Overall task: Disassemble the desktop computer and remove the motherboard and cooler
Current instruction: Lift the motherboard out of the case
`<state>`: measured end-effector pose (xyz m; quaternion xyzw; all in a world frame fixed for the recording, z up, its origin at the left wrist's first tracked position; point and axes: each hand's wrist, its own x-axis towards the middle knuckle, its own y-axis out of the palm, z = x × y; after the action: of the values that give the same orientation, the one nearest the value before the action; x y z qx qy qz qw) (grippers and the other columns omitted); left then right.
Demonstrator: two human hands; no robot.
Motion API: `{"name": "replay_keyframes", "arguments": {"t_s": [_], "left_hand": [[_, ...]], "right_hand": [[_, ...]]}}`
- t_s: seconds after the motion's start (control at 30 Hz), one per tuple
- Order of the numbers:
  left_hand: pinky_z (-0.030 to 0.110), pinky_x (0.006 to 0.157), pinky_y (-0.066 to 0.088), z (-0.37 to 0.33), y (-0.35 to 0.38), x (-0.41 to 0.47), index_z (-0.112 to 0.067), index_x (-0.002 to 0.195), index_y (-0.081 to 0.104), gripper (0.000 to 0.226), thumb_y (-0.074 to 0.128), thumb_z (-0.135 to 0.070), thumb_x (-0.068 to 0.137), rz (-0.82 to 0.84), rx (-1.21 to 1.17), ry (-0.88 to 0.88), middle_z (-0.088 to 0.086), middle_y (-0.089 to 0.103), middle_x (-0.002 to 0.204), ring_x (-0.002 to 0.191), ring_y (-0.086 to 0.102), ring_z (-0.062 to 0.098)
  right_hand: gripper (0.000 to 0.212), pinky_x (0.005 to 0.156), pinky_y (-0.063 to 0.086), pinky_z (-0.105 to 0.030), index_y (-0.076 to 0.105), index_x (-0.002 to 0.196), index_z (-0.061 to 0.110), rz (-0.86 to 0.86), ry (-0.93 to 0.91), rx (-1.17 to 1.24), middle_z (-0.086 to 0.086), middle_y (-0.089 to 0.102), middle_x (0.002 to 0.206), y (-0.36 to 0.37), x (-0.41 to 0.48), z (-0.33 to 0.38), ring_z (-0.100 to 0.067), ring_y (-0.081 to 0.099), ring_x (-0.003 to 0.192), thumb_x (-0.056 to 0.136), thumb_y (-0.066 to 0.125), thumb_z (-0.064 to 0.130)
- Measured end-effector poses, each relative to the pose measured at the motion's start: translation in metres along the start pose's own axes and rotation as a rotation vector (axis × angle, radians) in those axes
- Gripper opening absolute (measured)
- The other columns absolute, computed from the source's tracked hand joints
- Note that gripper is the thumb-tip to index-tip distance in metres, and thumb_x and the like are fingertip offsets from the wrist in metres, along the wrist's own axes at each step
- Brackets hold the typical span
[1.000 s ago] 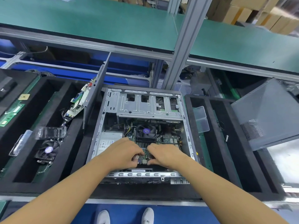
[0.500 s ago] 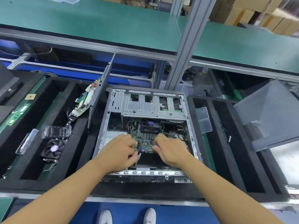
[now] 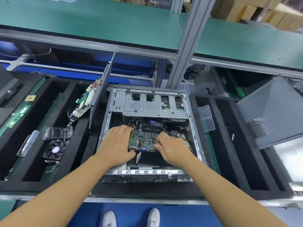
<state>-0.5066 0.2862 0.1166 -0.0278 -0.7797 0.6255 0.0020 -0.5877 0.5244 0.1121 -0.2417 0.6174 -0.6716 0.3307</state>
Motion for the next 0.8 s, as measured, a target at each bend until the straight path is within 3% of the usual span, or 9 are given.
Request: {"name": "replay_keyframes", "arguments": {"t_s": [0.33,0.47,0.57,0.67,0.8], "left_hand": [[0.037,0.114,0.029,0.008,-0.003,0.012,-0.021,0.147,0.037,0.089,0.060,-0.058,0.070,0.119,-0.034,-0.038,-0.004,0.049,0.142,0.130,0.044,0.017],[0.038,0.114,0.027,0.009,0.000,0.012,-0.023,0.151,0.028,0.100,0.053,-0.063,0.063,0.149,0.045,-0.021,-0.007,0.047,0.139,0.129,0.042,0.016],[0.038,0.112,0.027,0.011,-0.001,0.013,-0.023,0.152,0.026,0.102,0.053,-0.065,0.063,0.161,0.040,-0.020,-0.008,0.048,0.137,0.126,0.043,0.016],[0.038,0.112,0.028,0.011,-0.001,0.014,-0.022,0.153,0.025,0.105,0.053,-0.068,0.063,0.168,0.033,-0.014,-0.007,0.049,0.137,0.126,0.044,0.017],[0.037,0.112,0.030,0.012,-0.004,0.011,-0.021,0.153,0.028,0.104,0.046,-0.073,0.064,0.126,0.032,-0.009,-0.008,0.051,0.136,0.125,0.046,0.014]], "right_hand": [[0.034,0.059,0.035,-0.036,0.046,0.107,0.020,0.020,0.003,0.063,0.005,0.048,0.106,-0.002,-0.001,0.002,-0.023,0.052,0.073,0.105,0.028,0.048],[0.056,0.057,0.048,-0.040,0.041,0.099,0.019,0.112,0.019,-0.015,0.002,0.049,0.097,-0.004,0.002,0.005,-0.026,0.055,0.065,0.091,0.031,0.073],[0.065,0.047,0.036,-0.035,0.037,0.096,0.019,0.124,-0.023,-0.123,0.002,0.049,0.094,-0.007,0.005,0.006,-0.023,0.047,0.055,0.080,0.038,0.082],[0.060,0.044,0.022,-0.032,0.038,0.104,0.017,0.144,-0.048,-0.228,0.000,0.049,0.098,-0.009,0.008,0.006,-0.018,0.035,0.049,0.085,0.050,0.073],[0.051,0.048,0.035,-0.036,0.039,0.113,0.012,0.150,0.007,-0.240,-0.003,0.046,0.104,-0.009,0.009,0.010,-0.023,0.040,0.055,0.093,0.054,0.056]]}}
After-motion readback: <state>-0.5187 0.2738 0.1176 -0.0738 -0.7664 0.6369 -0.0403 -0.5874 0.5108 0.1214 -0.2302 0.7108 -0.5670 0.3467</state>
